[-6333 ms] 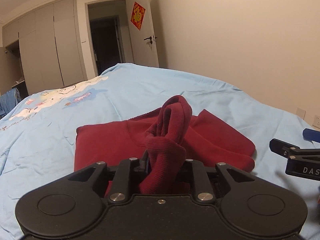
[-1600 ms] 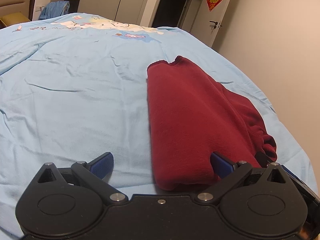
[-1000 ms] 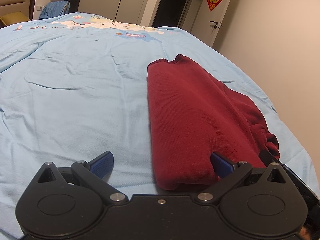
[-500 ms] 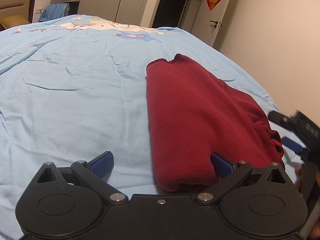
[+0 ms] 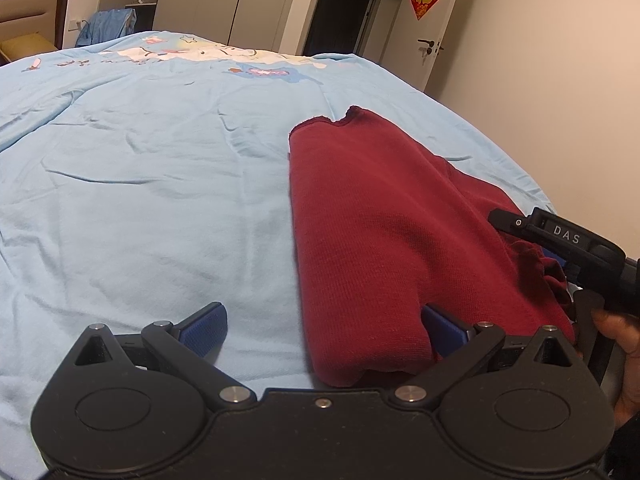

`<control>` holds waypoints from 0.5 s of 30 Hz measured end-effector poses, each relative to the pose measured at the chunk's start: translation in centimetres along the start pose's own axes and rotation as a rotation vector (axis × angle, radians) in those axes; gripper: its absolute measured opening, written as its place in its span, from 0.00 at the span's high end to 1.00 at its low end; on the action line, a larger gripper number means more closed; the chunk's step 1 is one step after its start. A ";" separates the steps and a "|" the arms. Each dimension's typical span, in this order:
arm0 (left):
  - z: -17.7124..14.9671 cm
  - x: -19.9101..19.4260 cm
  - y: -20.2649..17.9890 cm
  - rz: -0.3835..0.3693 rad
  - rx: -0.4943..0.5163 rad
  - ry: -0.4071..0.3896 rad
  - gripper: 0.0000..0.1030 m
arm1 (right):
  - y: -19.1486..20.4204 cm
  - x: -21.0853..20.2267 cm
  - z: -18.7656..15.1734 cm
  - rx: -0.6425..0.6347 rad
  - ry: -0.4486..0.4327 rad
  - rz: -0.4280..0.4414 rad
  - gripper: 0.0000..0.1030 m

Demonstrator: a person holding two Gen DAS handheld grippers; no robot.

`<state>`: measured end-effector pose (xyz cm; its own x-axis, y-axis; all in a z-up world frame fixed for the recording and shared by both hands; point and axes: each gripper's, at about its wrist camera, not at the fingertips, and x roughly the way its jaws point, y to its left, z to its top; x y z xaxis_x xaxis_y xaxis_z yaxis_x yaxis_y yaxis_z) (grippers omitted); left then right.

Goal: Fold small clothes

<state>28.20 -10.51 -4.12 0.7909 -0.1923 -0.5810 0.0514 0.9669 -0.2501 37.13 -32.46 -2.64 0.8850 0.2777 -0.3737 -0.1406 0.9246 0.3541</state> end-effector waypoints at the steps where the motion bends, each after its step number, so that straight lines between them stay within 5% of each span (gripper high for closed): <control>1: 0.0 0.0 0.0 0.000 0.000 0.000 0.00 | 0.0 -0.1 -0.1 0.000 -0.002 0.009 0.27; 7: 0.0 0.0 0.0 -0.002 0.002 0.003 0.00 | -0.9 -0.2 -0.6 0.035 -0.011 0.032 0.57; 15: 0.9 -0.9 0.1 -0.042 -0.027 -0.034 0.01 | -1.4 -0.5 -1.1 0.061 -0.021 0.035 0.64</control>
<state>28.04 -10.06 -2.94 0.8086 -0.2266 -0.5429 0.0693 0.9531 -0.2947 36.43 -33.61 -3.86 0.8890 0.3040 -0.3425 -0.1451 0.8964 0.4189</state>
